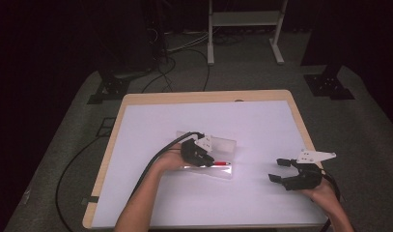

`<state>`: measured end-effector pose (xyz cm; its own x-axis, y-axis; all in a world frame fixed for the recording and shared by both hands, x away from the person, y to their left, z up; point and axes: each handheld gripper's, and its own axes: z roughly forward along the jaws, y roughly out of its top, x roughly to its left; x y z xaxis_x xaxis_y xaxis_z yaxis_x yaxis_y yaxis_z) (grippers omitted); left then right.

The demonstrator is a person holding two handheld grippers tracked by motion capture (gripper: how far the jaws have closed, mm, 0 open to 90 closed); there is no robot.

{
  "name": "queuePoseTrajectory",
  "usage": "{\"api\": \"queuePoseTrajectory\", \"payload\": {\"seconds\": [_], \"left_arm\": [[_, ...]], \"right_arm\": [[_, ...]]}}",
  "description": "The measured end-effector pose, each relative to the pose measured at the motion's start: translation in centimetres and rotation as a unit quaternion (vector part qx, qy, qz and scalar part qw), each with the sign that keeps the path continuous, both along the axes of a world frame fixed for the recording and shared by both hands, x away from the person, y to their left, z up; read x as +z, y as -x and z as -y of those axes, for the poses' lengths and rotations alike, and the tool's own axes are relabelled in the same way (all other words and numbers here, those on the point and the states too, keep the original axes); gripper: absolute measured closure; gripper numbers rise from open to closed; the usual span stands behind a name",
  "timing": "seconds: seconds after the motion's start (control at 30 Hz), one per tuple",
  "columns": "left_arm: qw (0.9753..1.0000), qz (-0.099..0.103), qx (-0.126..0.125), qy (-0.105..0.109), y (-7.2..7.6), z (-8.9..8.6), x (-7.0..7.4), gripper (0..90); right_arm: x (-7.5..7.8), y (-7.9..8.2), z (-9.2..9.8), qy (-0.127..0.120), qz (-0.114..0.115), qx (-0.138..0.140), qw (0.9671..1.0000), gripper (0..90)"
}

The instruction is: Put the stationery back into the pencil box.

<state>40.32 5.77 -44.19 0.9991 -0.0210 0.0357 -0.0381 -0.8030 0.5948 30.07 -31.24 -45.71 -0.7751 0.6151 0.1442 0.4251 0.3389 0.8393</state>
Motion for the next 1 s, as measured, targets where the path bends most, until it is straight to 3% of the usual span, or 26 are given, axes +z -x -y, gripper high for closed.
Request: {"api": "queuePoseTrajectory", "payload": {"seconds": [1.0], "left_arm": [[0.9998,-0.01,0.001,-0.017,-0.2,0.39,-0.96,78.8]], "right_arm": [[-0.1,-0.05,0.04,-0.003,-0.001,0.005,1.0,23.6]]}}
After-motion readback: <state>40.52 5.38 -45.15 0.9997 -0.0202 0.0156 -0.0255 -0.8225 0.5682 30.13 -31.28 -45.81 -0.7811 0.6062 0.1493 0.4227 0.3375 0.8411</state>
